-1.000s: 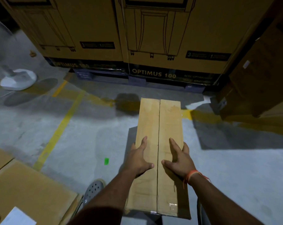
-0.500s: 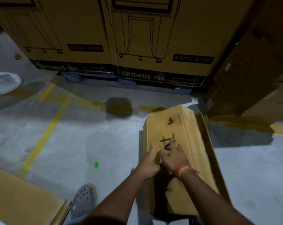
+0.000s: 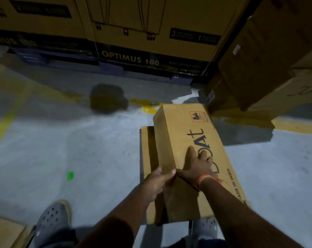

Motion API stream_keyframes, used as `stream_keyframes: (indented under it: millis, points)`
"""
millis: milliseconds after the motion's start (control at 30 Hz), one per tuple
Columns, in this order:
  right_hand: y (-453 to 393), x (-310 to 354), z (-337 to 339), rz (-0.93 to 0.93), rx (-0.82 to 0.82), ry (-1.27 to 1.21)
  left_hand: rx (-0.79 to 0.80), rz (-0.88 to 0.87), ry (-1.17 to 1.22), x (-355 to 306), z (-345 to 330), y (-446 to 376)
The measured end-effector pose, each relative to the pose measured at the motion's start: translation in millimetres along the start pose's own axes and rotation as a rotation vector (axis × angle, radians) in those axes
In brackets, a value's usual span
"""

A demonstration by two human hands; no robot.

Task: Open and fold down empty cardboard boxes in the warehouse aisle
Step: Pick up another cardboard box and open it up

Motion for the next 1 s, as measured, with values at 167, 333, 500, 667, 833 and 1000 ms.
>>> stream_keyframes:
  millis: [167, 333, 500, 667, 833, 1000]
  points:
    - [-2, 22, -2, -0.012, 0.019, 0.061, -0.110, -0.009, 0.236, 10, 8, -15]
    - [5, 33, -1, 0.079, 0.021, 0.085, -0.128, -0.177, 0.322, -1, 18, -1]
    - [31, 63, -5, 0.247, 0.081, 0.152, -0.210, -0.294, 0.291, -24, 20, 44]
    - [80, 104, 1, 0.534, 0.047, 0.107, -0.263, -0.472, 0.283, -57, 28, 113]
    - [113, 130, -1, 0.839, 0.019, -0.282, -0.342, -0.608, 0.094, -94, 38, 168]
    - [117, 120, -28, 0.824, 0.202, -0.297, -0.441, -0.559, -0.108, -79, 43, 170]
Point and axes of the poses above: each hand's wrist, its own y-axis away from the middle knuckle, its own z-axis out of the back of the hand, x = y × z, the point moved 1 cm from there along -y, towards the middle knuckle, and after that the axes turned 13 degrees about x, right-handed, at the moved point
